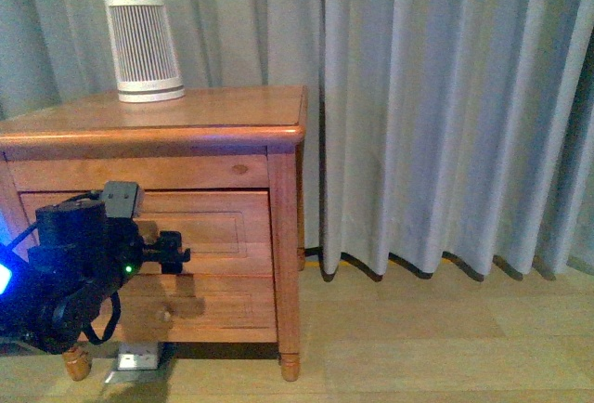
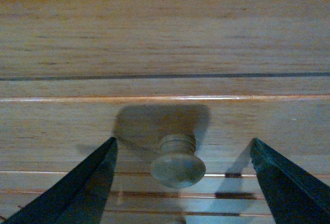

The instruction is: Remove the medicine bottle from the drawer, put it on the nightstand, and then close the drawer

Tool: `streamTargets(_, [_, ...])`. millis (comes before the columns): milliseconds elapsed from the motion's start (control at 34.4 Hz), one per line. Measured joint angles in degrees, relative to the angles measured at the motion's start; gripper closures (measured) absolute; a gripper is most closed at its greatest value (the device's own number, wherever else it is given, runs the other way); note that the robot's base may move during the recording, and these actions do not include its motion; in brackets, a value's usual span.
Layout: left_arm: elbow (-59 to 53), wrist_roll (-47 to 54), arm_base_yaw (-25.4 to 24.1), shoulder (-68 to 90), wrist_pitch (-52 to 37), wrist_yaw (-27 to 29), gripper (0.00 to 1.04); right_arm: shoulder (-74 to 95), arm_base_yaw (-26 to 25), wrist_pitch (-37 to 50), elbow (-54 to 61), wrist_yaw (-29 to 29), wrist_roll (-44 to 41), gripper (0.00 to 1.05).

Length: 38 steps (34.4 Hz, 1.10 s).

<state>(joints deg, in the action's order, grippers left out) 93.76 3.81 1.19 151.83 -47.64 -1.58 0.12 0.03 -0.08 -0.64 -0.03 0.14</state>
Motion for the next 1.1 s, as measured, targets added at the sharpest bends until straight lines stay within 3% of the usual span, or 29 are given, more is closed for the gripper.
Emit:
streamTargets(290, [0.1, -0.3, -0.5, 0.3, 0.0, -0.5, 0.77, 0.0, 0.0, 0.0, 0.0, 0.0, 0.0, 0.07])
streamTargets(697, [-5.4, -0.4, -0.5, -1.6, -4.1, -0.1, 0.79, 0.0, 0.0, 0.0, 0.0, 0.0, 0.0, 0.07])
streamTargets(1103, [-29.7, 1.4, -2.1, -10.8, -18.6, -1.4, 0.79, 0.0, 0.0, 0.0, 0.0, 0.0, 0.0, 0.07])
